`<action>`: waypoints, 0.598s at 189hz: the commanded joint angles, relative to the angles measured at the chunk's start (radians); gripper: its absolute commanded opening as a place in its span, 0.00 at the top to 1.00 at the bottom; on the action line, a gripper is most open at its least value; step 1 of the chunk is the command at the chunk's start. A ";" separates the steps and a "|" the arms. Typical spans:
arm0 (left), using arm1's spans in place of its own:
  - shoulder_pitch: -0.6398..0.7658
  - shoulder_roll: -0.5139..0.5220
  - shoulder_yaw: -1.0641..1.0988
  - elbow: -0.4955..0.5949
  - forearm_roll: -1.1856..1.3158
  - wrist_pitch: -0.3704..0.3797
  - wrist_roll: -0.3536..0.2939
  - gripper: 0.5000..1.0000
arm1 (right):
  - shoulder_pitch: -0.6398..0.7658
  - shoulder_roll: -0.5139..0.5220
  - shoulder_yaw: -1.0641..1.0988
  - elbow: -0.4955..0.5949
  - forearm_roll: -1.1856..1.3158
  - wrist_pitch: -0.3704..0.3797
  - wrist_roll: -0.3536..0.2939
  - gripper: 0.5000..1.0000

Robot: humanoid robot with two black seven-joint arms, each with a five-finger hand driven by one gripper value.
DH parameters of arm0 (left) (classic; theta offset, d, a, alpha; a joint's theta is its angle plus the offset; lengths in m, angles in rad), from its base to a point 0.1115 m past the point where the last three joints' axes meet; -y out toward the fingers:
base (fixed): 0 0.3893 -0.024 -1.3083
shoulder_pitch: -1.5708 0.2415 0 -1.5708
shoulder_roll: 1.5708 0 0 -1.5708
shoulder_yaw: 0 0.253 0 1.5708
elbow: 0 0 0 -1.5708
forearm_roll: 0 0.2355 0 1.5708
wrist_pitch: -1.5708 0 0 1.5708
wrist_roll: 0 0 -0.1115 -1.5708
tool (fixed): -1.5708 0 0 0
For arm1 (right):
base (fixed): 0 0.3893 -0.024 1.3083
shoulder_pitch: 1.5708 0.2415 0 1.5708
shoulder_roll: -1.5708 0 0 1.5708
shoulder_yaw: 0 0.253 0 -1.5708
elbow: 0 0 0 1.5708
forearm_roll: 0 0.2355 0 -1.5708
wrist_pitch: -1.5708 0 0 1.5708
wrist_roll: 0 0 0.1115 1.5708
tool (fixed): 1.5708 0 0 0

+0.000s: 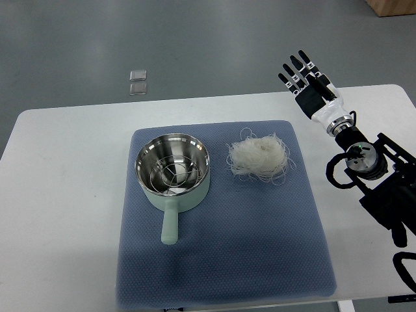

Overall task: Put vermicelli into pot with right hand
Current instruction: 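Raise the right hand and swing it toward the vermicelli bundle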

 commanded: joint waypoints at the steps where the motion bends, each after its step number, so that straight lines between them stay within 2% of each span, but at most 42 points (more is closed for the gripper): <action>1: 0.000 0.000 0.000 0.000 0.000 0.000 0.000 0.00 | 0.001 -0.001 -0.002 -0.004 -0.002 0.001 0.000 0.14; 83: 0.000 0.000 -0.003 0.001 -0.001 0.003 0.000 0.00 | 0.010 -0.031 -0.008 -0.010 -0.009 0.010 -0.007 0.14; 113: 0.000 0.000 0.000 0.000 -0.001 0.001 0.000 0.00 | 0.051 -0.070 -0.049 -0.010 -0.107 0.010 -0.013 0.14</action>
